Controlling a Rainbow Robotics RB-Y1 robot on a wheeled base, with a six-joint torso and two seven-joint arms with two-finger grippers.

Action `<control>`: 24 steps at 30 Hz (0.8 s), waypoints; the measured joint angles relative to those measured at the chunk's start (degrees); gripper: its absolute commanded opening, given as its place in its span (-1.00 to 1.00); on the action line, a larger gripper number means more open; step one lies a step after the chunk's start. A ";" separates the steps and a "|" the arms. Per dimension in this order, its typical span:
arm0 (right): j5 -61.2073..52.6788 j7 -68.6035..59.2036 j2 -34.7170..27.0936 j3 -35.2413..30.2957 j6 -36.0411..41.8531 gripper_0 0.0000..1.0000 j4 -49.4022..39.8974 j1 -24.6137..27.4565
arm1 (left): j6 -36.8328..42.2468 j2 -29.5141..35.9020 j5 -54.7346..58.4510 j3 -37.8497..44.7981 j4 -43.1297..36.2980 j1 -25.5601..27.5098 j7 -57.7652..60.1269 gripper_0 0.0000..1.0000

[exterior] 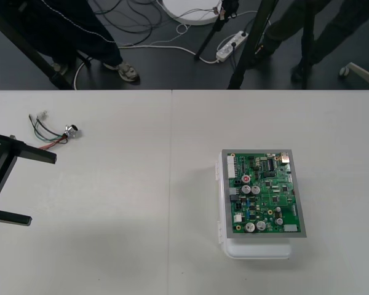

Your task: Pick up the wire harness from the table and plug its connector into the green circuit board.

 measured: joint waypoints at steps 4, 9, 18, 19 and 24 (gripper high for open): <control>0.00 0.00 0.00 0.00 0.00 1.00 0.00 0.00 | 0.00 0.00 0.00 0.00 0.00 0.00 0.00 1.00; 0.00 0.00 0.00 0.00 0.00 1.00 0.00 0.00 | 0.00 0.00 0.00 0.00 0.00 0.00 0.00 1.00; 0.00 0.00 0.00 0.00 0.00 1.00 0.00 0.00 | 0.00 0.00 0.00 0.00 0.00 0.00 0.00 1.00; 0.00 0.00 0.00 0.00 0.00 1.00 0.00 0.00 | 0.00 0.00 0.00 0.00 0.00 0.00 0.00 1.00; 0.00 0.00 0.00 0.00 0.00 1.00 0.00 0.00 | 0.00 0.00 0.00 0.00 0.00 0.00 0.00 1.00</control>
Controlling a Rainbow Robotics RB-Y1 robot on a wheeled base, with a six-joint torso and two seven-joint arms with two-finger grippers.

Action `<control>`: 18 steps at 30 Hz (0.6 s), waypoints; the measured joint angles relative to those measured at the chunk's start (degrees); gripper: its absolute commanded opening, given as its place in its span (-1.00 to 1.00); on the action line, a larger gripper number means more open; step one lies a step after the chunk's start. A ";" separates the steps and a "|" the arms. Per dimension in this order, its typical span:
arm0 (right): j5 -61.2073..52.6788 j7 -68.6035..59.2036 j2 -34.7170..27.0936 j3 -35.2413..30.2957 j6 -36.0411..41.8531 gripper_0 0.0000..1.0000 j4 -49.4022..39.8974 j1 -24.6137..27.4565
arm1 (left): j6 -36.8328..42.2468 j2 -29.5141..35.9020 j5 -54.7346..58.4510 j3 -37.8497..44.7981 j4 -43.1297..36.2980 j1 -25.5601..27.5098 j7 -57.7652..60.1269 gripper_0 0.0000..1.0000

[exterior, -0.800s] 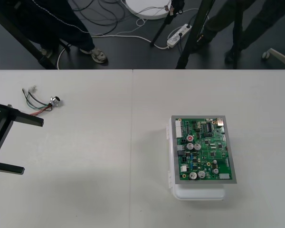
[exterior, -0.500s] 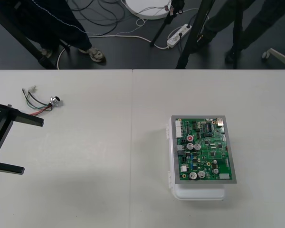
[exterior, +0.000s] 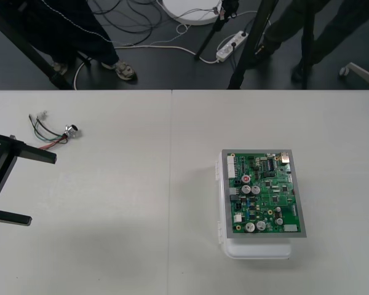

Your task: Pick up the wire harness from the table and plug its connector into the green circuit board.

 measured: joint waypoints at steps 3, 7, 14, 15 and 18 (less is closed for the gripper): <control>0.00 0.00 0.00 0.00 0.00 1.00 0.00 0.00 | 0.00 0.00 0.00 0.00 0.00 0.00 0.00 1.00; 0.00 0.00 0.00 0.00 0.00 1.00 0.00 0.00 | 0.00 0.00 0.00 0.00 0.00 0.00 0.00 1.00; 0.00 0.00 0.00 0.00 0.00 1.00 0.00 0.00 | 0.00 0.00 0.00 0.00 0.00 0.00 0.00 1.00; 0.00 0.00 0.00 0.00 0.00 1.00 0.00 0.00 | 0.00 0.00 0.00 0.00 0.00 0.00 0.00 1.00; 0.00 0.00 0.00 0.00 0.00 1.00 0.00 0.00 | 0.00 0.00 0.00 0.00 0.00 0.00 0.00 1.00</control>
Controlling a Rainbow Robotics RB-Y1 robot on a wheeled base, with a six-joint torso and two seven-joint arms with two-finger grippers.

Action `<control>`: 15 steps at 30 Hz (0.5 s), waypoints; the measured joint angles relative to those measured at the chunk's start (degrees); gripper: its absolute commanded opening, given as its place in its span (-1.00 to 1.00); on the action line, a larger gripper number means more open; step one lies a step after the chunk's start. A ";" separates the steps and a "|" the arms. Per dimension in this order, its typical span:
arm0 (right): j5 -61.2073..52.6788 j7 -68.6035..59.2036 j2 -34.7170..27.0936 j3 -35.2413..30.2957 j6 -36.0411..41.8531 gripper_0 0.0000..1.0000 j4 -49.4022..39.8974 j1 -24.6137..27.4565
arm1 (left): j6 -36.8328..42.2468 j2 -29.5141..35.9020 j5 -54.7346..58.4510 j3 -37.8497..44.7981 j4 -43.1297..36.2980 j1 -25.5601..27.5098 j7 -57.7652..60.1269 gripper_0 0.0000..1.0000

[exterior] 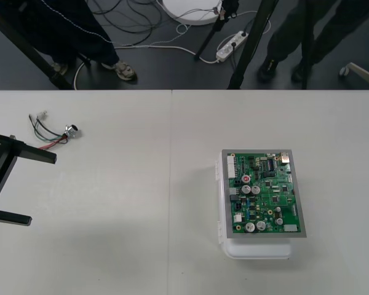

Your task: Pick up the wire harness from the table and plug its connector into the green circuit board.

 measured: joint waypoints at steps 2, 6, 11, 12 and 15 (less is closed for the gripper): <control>0.00 0.00 0.00 0.00 0.00 1.00 0.00 0.00 | 0.00 0.00 0.00 0.00 0.00 0.00 0.00 1.00; 0.00 0.00 0.00 0.00 0.00 1.00 0.00 0.00 | 0.00 0.00 0.00 0.00 0.00 0.00 0.00 1.00; 0.00 0.00 0.00 0.00 0.00 1.00 0.00 0.00 | 0.00 0.00 0.00 0.00 0.00 0.00 0.00 1.00; 0.00 0.00 0.00 0.00 0.00 1.00 0.00 0.00 | 0.00 0.00 0.00 0.00 0.00 0.00 0.00 1.00; 0.00 0.00 0.00 0.00 0.00 1.00 0.00 0.00 | 0.00 0.00 0.00 0.00 0.00 0.00 0.00 1.00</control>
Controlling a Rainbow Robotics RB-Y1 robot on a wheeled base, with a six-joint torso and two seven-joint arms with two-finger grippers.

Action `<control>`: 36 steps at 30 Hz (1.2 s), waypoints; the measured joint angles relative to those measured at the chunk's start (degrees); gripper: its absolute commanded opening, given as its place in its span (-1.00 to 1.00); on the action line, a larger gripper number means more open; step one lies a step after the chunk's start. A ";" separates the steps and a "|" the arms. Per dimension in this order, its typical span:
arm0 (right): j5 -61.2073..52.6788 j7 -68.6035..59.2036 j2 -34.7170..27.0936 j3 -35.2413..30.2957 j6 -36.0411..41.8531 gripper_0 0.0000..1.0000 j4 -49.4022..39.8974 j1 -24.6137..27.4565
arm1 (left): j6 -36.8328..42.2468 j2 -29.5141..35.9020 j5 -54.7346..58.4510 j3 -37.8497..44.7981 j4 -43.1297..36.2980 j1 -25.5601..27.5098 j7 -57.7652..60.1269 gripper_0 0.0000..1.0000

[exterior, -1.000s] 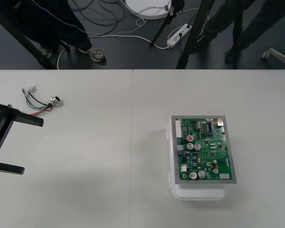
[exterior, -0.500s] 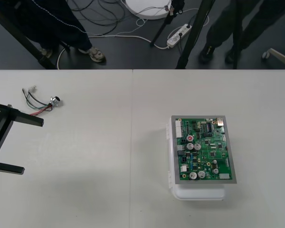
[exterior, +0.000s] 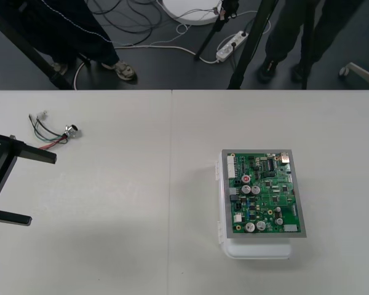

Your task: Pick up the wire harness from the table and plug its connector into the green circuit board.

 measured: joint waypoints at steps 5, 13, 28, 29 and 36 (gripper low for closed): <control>0.00 0.00 0.00 0.00 0.00 1.00 0.00 0.00 | 0.00 0.00 0.00 0.00 0.00 0.00 0.00 1.00; 0.00 0.00 0.00 0.00 0.00 1.00 0.00 0.00 | 0.00 0.00 0.00 0.00 0.00 0.00 0.00 1.00; 0.00 0.00 0.00 0.00 0.00 1.00 0.00 0.00 | 0.00 0.00 0.00 0.00 0.00 0.00 0.01 1.00; 0.00 0.00 0.00 0.00 0.00 1.00 0.00 0.00 | 0.00 0.00 0.00 0.00 0.00 0.00 0.01 1.00; 0.05 0.00 0.07 0.03 -0.01 1.00 0.02 0.06 | 0.00 -0.01 -0.43 -0.26 0.00 0.08 0.01 1.00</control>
